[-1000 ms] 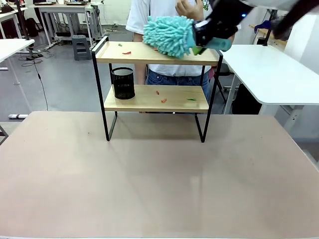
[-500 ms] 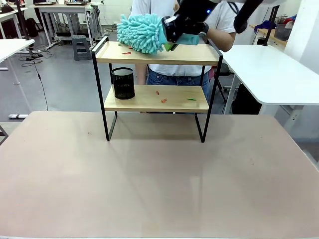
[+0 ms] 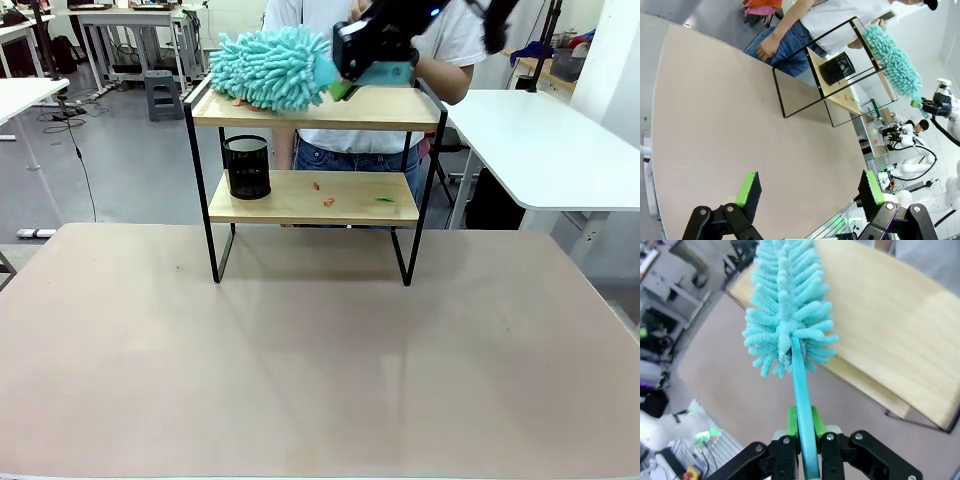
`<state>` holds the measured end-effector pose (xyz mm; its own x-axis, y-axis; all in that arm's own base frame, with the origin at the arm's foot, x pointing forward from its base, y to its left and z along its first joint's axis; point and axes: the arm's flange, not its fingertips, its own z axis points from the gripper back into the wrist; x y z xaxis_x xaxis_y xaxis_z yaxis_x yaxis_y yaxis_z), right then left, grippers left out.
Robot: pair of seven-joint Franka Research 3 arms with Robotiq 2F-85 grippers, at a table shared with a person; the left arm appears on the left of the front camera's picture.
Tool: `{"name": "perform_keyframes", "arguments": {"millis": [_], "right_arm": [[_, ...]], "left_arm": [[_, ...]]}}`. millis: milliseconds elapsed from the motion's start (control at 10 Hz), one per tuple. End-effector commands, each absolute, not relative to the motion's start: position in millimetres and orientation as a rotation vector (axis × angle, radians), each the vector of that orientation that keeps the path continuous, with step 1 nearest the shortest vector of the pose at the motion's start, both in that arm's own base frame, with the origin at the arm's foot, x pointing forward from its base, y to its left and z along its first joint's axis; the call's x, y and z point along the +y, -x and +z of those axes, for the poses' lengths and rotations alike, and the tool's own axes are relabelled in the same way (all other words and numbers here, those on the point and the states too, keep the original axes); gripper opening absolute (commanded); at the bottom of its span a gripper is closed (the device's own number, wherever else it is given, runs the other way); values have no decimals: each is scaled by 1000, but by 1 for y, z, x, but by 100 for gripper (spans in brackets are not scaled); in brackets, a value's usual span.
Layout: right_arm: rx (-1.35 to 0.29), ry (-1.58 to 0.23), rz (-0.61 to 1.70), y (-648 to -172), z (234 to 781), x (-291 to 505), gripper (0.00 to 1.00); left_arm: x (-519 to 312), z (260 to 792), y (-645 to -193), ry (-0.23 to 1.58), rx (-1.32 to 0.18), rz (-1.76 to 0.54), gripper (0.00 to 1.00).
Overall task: Clean the shelf.
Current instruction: Clean the specific tier of the Shelf with the Duster once objects are removed.
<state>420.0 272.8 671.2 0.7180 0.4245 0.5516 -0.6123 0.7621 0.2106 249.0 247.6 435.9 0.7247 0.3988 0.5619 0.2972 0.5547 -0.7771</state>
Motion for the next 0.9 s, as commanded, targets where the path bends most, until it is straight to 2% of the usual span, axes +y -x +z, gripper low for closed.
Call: {"name": "perform_keyframes", "arguments": {"millis": [0, 100, 300, 400, 500, 800], "right_arm": [[-486, -414, 659, -379, 668, 224, 12], [-428, -475, 739, -358, 668, 208, 12], [-285, -738, 956, -311, 671, 178, 12], [-278, -878, 998, -300, 672, 156, 12], [-290, -963, 975, -297, 670, 137, 12], [-337, -1045, 928, -296, 662, 108, 12]], "left_arm": [[247, 437, -251, 1015, -819, 53, 100], [247, 437, -251, 1015, -819, 53, 100], [247, 437, -251, 1015, -819, 53, 100], [247, 437, -251, 1015, -819, 53, 100], [247, 437, -251, 1015, -819, 53, 100], [247, 437, -251, 1015, -819, 53, 100]]}}
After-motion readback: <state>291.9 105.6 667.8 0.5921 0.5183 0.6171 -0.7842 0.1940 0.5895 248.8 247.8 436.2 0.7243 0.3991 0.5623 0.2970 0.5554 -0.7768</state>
